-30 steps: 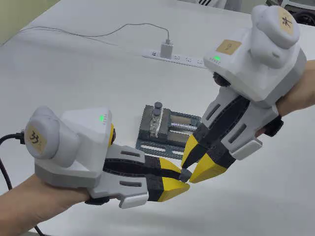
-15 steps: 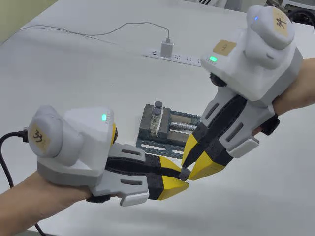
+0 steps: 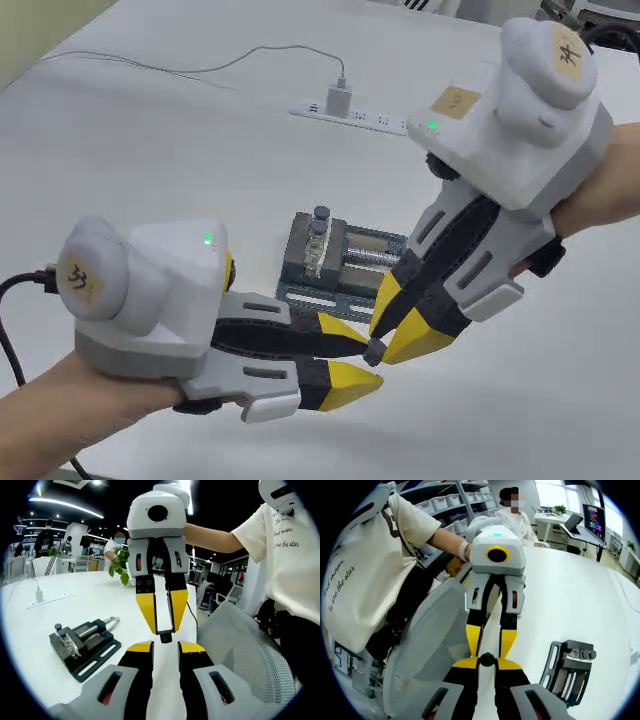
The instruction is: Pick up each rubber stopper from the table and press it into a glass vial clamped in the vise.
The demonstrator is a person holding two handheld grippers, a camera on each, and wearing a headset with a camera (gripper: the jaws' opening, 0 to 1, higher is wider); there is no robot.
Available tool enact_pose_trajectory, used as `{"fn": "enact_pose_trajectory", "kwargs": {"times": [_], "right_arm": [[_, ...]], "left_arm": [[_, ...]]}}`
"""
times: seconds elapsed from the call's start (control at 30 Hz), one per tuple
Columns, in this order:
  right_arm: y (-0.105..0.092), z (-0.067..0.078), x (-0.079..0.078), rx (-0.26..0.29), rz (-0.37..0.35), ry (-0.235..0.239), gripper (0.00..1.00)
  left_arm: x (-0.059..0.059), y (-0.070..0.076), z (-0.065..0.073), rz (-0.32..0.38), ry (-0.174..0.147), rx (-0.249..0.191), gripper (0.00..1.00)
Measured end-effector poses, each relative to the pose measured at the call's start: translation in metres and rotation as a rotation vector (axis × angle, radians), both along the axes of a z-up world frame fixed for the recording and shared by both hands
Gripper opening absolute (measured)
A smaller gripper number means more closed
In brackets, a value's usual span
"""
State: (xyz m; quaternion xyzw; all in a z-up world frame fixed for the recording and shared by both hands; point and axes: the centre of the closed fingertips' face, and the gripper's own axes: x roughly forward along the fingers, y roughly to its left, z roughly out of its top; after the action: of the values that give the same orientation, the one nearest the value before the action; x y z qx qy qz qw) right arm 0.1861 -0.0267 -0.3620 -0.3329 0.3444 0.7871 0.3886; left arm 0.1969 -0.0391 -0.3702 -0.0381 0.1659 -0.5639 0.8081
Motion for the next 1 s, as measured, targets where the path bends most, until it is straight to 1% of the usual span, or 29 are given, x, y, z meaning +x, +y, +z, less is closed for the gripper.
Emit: {"fn": "enact_pose_trajectory", "kwargs": {"times": [0.1,0.17,0.2,0.3,0.33,0.4,0.47,0.57,0.63,0.67,0.7,0.73,0.8,0.83,0.9,1.0], "right_arm": [[-0.001,-0.002,0.003,-0.004,-0.006,-0.016,0.07],[-0.002,-0.005,0.005,-0.008,-0.008,-0.026,0.07],[-0.002,-0.005,0.006,-0.011,-0.009,-0.026,0.07],[-0.005,-0.007,0.006,-0.023,-0.010,-0.026,0.07],[-0.006,-0.009,0.006,-0.024,-0.012,-0.030,0.07],[-0.007,-0.011,0.005,-0.031,-0.015,-0.029,0.07],[-0.008,-0.013,0.006,-0.035,-0.013,-0.035,0.07],[-0.009,-0.014,0.008,-0.035,-0.018,-0.036,0.07],[-0.011,-0.014,0.008,-0.046,-0.023,-0.034,0.07],[-0.012,-0.016,0.010,-0.055,-0.029,-0.042,0.07],[-0.013,-0.019,0.013,-0.059,-0.033,-0.051,0.07],[-0.015,-0.021,0.014,-0.066,-0.036,-0.057,0.07],[-0.017,-0.023,0.016,-0.072,-0.042,-0.060,0.07],[-0.017,-0.024,0.016,-0.072,-0.045,-0.063,0.07],[-0.018,-0.025,0.017,-0.077,-0.049,-0.066,0.07],[-0.020,-0.029,0.022,-0.091,-0.047,-0.090,0.07]], "left_arm": [[0.003,0.003,-0.005,0.022,0.004,0.016,0.29],[0.005,0.006,-0.010,0.041,0.013,0.032,0.37],[0.006,0.006,-0.011,0.047,0.010,0.034,0.40],[0.009,0.010,-0.016,0.077,0.019,0.047,0.53],[0.011,0.012,-0.017,0.086,0.012,0.054,0.58],[0.013,0.015,-0.022,0.105,0.017,0.075,0.66],[0.015,0.017,-0.025,0.117,0.010,0.082,0.72],[0.017,0.021,-0.027,0.138,0.011,0.091,0.80],[0.019,0.027,-0.033,0.160,0.014,0.123,0.84],[0.021,0.029,-0.035,0.175,0.005,0.131,0.90],[0.022,0.030,-0.036,0.185,0.003,0.132,0.95],[0.023,0.032,-0.037,0.198,0.008,0.132,0.99],[0.024,0.038,-0.039,0.222,0.016,0.138,0.99],[0.025,0.041,-0.041,0.232,0.015,0.145,0.99],[0.025,0.044,-0.041,0.237,0.018,0.139,0.99],[0.026,0.049,-0.039,0.256,0.011,0.137,0.99]]}}
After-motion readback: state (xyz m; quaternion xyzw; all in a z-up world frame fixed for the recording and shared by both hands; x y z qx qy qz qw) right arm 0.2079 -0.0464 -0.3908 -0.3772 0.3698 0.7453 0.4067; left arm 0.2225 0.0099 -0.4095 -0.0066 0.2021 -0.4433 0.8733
